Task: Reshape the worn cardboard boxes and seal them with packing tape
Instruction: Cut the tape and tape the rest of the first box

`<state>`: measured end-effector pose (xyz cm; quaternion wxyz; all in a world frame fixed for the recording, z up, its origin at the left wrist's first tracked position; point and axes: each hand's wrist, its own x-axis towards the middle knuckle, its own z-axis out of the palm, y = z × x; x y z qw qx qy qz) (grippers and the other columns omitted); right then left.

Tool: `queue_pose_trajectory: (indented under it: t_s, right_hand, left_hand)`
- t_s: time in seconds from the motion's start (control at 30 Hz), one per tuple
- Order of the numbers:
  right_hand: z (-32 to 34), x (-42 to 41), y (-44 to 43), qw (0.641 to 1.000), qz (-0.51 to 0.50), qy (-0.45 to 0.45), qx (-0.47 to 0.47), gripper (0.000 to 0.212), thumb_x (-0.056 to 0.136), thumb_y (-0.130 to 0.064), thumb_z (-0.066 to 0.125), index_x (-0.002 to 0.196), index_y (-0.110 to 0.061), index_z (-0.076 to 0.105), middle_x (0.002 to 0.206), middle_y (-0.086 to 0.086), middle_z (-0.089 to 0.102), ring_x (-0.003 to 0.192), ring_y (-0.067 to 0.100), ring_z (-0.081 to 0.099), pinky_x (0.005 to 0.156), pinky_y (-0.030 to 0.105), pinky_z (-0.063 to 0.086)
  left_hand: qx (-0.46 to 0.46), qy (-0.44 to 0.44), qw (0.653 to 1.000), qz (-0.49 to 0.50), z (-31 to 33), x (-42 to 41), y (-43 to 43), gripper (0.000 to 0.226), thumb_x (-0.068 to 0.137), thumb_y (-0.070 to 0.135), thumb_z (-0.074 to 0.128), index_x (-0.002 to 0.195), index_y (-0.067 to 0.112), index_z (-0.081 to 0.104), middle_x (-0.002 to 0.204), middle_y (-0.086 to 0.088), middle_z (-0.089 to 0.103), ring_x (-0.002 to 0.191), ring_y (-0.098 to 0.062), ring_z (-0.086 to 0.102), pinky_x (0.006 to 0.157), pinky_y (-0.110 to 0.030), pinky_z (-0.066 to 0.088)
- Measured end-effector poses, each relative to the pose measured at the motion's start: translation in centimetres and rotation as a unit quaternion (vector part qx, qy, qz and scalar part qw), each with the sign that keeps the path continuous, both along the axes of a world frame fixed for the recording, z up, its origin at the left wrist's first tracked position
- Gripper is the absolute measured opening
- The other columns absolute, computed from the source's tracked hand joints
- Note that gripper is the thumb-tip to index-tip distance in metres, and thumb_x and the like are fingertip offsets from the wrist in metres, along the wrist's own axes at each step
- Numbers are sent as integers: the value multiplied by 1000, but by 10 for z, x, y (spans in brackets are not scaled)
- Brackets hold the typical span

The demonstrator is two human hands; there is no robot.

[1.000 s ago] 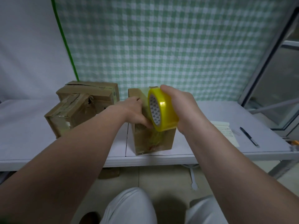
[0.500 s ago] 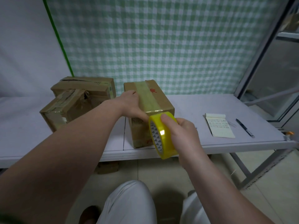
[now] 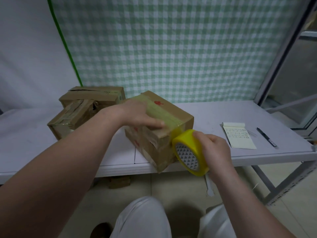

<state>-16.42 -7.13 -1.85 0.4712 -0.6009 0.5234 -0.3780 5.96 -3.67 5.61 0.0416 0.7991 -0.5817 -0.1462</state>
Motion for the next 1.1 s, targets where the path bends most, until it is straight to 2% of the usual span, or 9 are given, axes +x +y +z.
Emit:
queue_pose_trajectory:
  t_s: [0.07, 0.13, 0.2, 0.23, 0.3, 0.4, 0.47, 0.6, 1.1]
  right_hand:
    - [0, -4, -8, 1000, 7, -12, 19, 49, 83, -39, 62, 92, 9, 60, 75, 10, 54, 69, 23, 52, 63, 35, 43]
    - [-1, -6, -14, 999, 14, -21, 32, 50, 84, -39, 61, 98, 9, 59, 78, 10, 54, 69, 24, 53, 64, 34, 43]
    - [-3, -6, -17, 999, 23, -29, 39, 50, 84, -39, 61, 96, 9, 58, 77, 11, 54, 68, 24, 53, 63, 34, 43]
    - [-4, -7, -18, 998, 30, -30, 41, 49, 84, -40, 60, 91, 9, 58, 76, 11, 54, 68, 24, 53, 62, 34, 43]
    - [-6, -8, -20, 998, 41, -30, 40, 40, 84, -40, 60, 78, -1, 58, 75, 12, 54, 66, 23, 53, 62, 34, 43]
    - [-7, -8, -21, 997, 42, -47, 43, 48, 83, -43, 61, 82, 5, 55, 75, 11, 52, 67, 22, 52, 63, 34, 42]
    - [-9, -7, -22, 997, 38, -52, 41, 56, 77, -48, 61, 84, 7, 55, 73, 10, 51, 67, 22, 50, 63, 35, 41]
    - [-10, -5, -18, 998, 34, -42, 26, 35, 72, -50, 59, 71, -15, 54, 70, 9, 45, 65, 20, 45, 61, 35, 38]
    - [-8, -11, -6, 999, 28, -33, 21, 33, 63, -50, 56, 66, -17, 49, 65, 8, 40, 62, 19, 40, 60, 36, 36]
  left_hand:
    - [-41, -16, 999, 14, 2, 7, -5, 35, 92, 56, 44, 103, 25, 56, 106, 3, 53, 99, -18, 50, 68, -21, 38]
    - [-89, -30, 995, 32, 2, 14, -12, 39, 97, 46, 39, 114, 16, 57, 122, -6, 53, 98, -22, 51, 67, -25, 40]
    - [-121, -58, 990, 40, -3, 24, -19, 48, 99, 43, 35, 132, 11, 50, 141, -12, 42, 121, -27, 43, 95, -35, 40]
    - [-115, -66, 990, 38, -6, 31, -23, 55, 100, 44, 31, 144, 10, 36, 152, -11, 29, 137, -28, 29, 110, -39, 28]
    - [-78, -55, 995, 33, -15, 41, -32, 65, 100, 48, 24, 151, 9, 16, 159, -9, 13, 146, -25, 10, 118, -44, 13]
    - [-23, -71, 996, 39, -25, 40, -43, 71, 96, 59, 16, 149, 12, 16, 157, -7, 18, 143, -25, 18, 115, -53, 12]
    - [0, -87, 996, 14, -27, 28, -45, 72, 95, 61, 13, 152, 16, 8, 160, -2, 6, 146, -21, 9, 115, -53, 6]
    - [1, -84, 994, -71, -28, -9, -31, 70, 97, 57, 15, 153, 17, -1, 160, 1, -8, 147, -15, -3, 118, -49, 0]
    - [-17, -124, 966, -228, -33, -63, 13, 62, 101, 39, 31, 149, 35, -8, 157, 11, -18, 144, -10, -16, 116, -49, -11]
